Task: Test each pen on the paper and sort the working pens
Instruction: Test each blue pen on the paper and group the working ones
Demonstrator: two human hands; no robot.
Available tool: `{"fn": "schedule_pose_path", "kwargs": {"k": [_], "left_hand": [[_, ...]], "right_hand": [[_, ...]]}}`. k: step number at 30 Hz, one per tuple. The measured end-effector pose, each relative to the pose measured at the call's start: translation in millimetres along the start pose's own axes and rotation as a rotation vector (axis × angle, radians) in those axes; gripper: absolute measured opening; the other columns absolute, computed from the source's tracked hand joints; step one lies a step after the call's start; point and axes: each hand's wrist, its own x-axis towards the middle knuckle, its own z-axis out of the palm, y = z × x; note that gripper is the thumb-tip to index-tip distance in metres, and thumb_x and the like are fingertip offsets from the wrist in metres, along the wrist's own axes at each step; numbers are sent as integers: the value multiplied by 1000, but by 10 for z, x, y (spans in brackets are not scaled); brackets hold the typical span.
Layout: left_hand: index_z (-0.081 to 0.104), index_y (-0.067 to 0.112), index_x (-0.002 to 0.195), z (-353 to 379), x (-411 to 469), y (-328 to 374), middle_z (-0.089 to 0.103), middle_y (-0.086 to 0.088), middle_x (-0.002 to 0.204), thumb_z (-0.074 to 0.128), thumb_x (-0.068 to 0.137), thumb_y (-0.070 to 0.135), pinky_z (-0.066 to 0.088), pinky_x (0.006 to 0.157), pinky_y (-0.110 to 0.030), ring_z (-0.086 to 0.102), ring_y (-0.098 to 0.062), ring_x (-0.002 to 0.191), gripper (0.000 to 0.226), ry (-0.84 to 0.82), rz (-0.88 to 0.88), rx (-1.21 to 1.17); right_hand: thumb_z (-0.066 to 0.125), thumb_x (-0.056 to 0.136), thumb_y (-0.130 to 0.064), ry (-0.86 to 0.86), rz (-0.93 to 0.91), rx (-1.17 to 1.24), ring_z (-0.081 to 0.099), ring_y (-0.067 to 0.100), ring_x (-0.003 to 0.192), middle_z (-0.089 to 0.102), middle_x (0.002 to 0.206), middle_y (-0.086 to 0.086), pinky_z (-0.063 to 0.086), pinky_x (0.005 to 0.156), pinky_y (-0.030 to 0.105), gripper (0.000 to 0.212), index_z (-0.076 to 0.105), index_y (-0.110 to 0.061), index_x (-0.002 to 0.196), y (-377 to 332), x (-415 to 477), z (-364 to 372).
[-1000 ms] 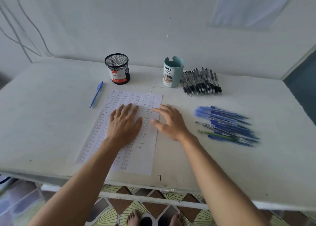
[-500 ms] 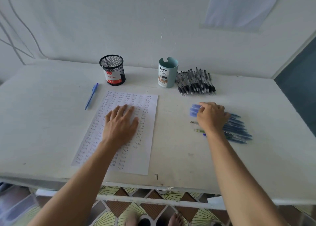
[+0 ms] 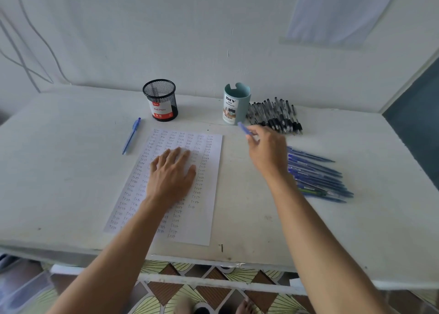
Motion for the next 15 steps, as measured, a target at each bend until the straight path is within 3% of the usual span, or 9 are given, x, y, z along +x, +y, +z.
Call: {"fn": "schedule_pose_path", "kwargs": {"k": [2,6,11,15], "left_hand": [[27,32,155,-3,-2,1,24,3,164,29,101,55,9,124,-45,14,-21,153,59,0,-4,-11],[31,30,154,-32,-20,18,28,3,163,33,102,51,10,124,-44,17,-21,152,56,11,-4,-46],[47,22,147,-72,-55,10,42,2,156,39,103,24,12,121,-37,26,-18,148,44,84,-14,-174],[55,20,140,-80,-39,-25,48,2,151,42,100,18,17,120,-38,31,-18,145,42,93,-36,-244]], "right_hand": [[66,93,-17,-189,98,187,63,11,79,73,107,3,54,84,28,32,65,-12,125,-234,-38,59],[65,88,-15,-532,284,351,60,14,94,68,110,2,45,90,20,48,57,-22,135,-530,-197,269],[54,97,-13,-490,263,308,61,21,110,69,119,6,44,94,23,30,70,-18,122,-592,-276,445],[41,95,-2,-544,206,231,58,24,114,63,124,9,44,96,28,43,68,-19,124,-542,-243,400]]}}
